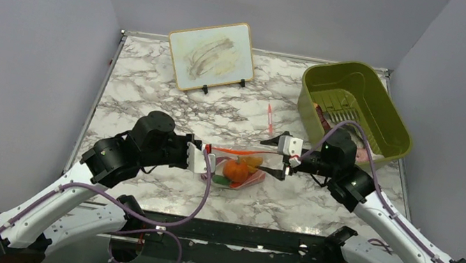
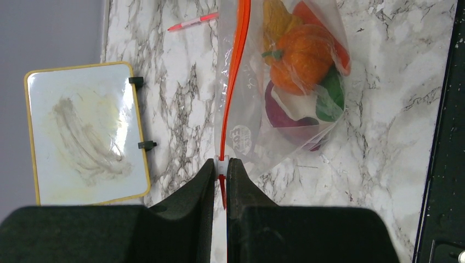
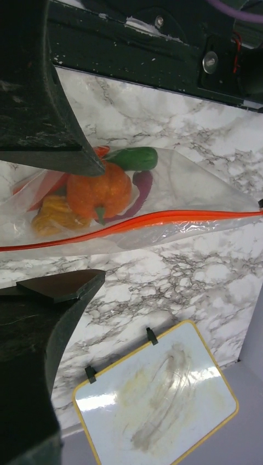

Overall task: Place the food in the zip-top bag and seal the zipper
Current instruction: Zip the zipper food storage bag at the center of the board, then place the zipper food storage bag at the center of the board.

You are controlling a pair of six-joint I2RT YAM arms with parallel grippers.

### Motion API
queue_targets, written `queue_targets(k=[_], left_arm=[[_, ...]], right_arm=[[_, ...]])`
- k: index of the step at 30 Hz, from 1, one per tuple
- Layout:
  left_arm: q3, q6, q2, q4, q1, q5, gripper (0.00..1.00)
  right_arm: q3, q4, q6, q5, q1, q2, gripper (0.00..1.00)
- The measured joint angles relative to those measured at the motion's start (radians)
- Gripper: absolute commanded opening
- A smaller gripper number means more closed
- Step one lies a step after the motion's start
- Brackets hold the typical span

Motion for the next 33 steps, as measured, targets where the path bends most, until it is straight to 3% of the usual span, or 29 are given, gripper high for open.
queue_targets(k=[2, 6, 7, 15, 20, 27, 33], left_arm=[[0.004, 0.0, 0.001, 0.0, 0.0, 0.005, 0.0], [0.015, 0.001, 0.001, 0.003, 0.0, 0.014, 0.0], [0.015, 0.001, 0.002, 0.004, 0.0, 0.014, 0.0], [0.015, 0.0, -0.005, 0.024, -0.001, 0.012, 0.0], [0.015, 0.0, -0.042, 0.064, -0.008, 0.012, 0.0], [0.016, -0.003, -0.06, 0.06, -0.01, 0.012, 0.0], [0.073, 0.002, -0.081, -0.067, -0.01, 0.046, 0.0]], right_arm=[[0.005, -0.005, -0.017, 0.01, 0.0, 0.027, 0.49], [0.009, -0.015, -0.034, 0.068, 0.0, 0.053, 0.04], [0.009, -0.016, -0.038, 0.088, 0.0, 0.055, 0.01], [0.008, -0.016, 0.014, 0.303, 0.007, -0.016, 0.01], [0.008, -0.016, 0.058, 0.361, 0.023, -0.082, 0.01], [0.008, -0.035, 0.083, 0.331, 0.023, -0.099, 0.01], [0.065, -0.197, 0.055, 0.106, 0.02, -0.082, 0.01]])
